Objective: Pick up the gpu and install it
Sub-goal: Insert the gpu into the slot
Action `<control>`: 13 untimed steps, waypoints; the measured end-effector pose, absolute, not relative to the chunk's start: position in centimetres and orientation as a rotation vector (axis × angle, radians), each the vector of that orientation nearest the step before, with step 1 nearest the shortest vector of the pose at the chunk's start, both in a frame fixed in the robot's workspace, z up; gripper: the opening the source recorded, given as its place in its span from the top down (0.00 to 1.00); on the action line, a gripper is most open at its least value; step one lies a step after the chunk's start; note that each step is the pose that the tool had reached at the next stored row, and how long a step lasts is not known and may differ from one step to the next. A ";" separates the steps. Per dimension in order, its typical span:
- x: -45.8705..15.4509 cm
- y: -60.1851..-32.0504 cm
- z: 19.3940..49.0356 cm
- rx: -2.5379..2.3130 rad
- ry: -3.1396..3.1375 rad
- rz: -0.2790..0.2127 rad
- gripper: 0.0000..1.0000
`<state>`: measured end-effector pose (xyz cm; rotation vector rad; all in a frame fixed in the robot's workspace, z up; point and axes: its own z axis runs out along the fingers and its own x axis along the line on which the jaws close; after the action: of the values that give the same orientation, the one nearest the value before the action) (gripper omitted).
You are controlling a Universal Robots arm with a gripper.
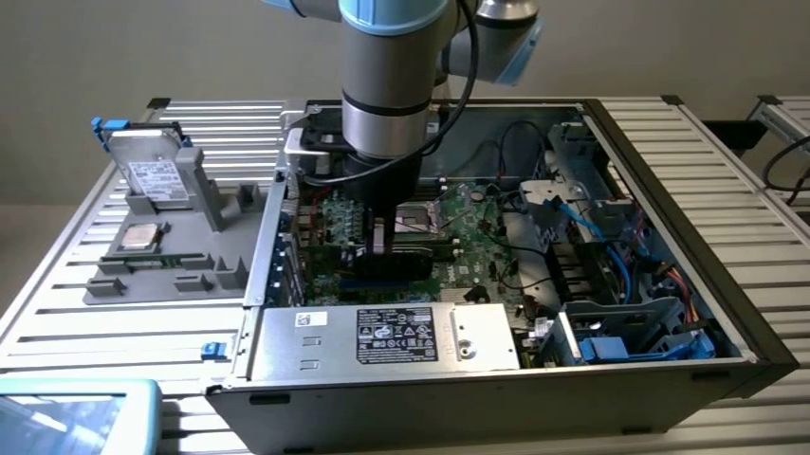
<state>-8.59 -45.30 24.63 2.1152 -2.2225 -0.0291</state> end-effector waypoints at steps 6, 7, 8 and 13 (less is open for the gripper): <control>-8.6 -45.3 24.7 2.115 -2.222 -0.029 0.72; -8.5 -45.4 24.7 2.115 -2.222 -0.030 0.72; -8.5 -45.4 24.7 2.115 -2.222 -0.030 0.72; -8.5 -45.5 24.7 2.115 -2.222 -0.031 0.72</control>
<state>-8.54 -45.46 24.72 2.1152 -2.2223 -0.0310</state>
